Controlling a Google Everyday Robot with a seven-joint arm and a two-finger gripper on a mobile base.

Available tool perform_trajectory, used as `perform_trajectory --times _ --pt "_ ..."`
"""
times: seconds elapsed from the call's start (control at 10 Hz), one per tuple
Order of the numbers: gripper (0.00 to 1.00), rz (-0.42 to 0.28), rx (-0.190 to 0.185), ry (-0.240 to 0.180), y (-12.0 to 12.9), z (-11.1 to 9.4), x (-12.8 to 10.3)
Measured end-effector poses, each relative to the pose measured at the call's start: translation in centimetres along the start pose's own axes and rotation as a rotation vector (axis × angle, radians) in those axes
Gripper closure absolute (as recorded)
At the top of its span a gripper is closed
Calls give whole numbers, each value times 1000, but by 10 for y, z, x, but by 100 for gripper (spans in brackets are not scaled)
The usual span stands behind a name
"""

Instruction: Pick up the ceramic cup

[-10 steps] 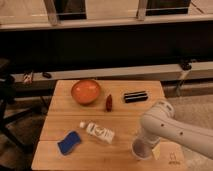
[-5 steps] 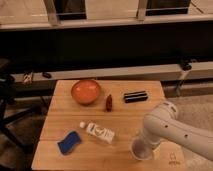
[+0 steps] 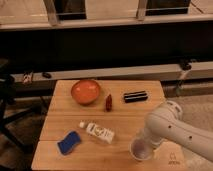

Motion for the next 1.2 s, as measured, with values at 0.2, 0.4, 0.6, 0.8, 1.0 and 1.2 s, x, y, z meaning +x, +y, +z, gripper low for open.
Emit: perform_trajectory --times 0.2,0.4,0.6,0.8,1.0,1.2 --pt "20 12 -18 1 -3 12 6" --pt "20 26 -28 7 -2 18 15" --pt "20 37 -29 12 -1 19 21" --pt "20 40 -30 17 2 17 22" --pt "20 38 -31 15 6 14 18" --pt "20 28 -33 13 8 13 13"
